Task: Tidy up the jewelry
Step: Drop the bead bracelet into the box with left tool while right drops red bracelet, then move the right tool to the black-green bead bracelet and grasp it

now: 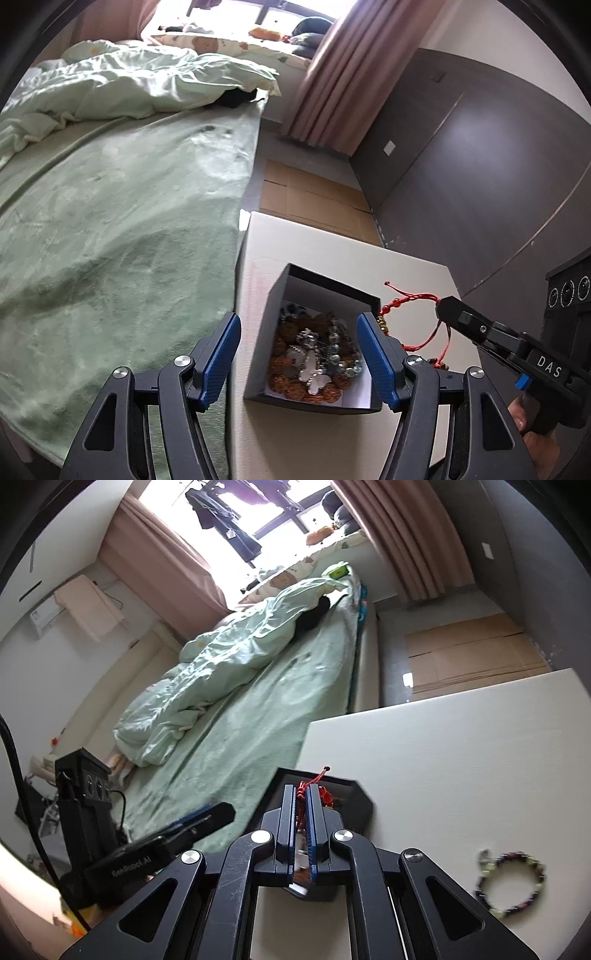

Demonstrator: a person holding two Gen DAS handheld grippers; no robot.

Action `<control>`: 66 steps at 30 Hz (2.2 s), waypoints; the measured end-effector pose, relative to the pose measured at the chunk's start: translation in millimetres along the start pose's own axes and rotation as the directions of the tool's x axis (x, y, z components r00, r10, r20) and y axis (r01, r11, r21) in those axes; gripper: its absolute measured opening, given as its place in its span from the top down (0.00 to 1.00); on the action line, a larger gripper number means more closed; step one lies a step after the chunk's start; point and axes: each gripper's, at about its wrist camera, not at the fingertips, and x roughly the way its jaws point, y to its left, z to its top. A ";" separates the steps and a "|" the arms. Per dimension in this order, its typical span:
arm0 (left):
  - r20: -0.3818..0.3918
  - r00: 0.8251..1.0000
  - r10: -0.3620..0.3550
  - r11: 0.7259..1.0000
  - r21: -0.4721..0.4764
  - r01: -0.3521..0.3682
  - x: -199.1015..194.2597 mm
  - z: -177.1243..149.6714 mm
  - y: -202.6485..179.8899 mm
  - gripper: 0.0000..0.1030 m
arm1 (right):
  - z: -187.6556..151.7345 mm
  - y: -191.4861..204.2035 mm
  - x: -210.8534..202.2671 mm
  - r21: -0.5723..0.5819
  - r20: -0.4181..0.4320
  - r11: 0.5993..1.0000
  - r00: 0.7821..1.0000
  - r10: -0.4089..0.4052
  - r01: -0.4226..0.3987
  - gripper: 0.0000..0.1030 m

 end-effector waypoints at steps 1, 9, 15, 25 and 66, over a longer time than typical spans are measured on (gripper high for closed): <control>0.000 1.000 0.000 1.000 -0.004 0.000 -0.5 -0.1 1.4 0.36 | 0.2 1.5 4.0 0.008 -0.003 1.000 1.000 0.010 -0.010 0.94; 0.008 1.000 -0.007 0.999 -0.041 0.007 -2.2 1.8 10.0 0.36 | 5.2 7.4 27.1 0.036 -0.015 0.999 1.000 -0.008 0.008 0.93; 0.006 1.000 -0.010 0.999 -0.033 0.010 -0.7 1.7 7.1 0.36 | 4.1 3.6 28.0 0.060 -0.036 0.998 0.999 -0.006 0.008 0.45; 0.011 1.000 0.002 0.999 0.051 -0.003 -1.7 -0.2 -8.8 0.36 | -3.8 -24.8 -4.4 0.117 -0.034 0.990 0.997 -0.072 0.075 0.44; -0.258 0.965 -0.050 0.889 0.429 0.161 76.9 -18.9 -177.1 0.32 | -11.3 -148.8 -116.1 0.174 -0.055 0.925 0.941 -0.334 0.338 0.10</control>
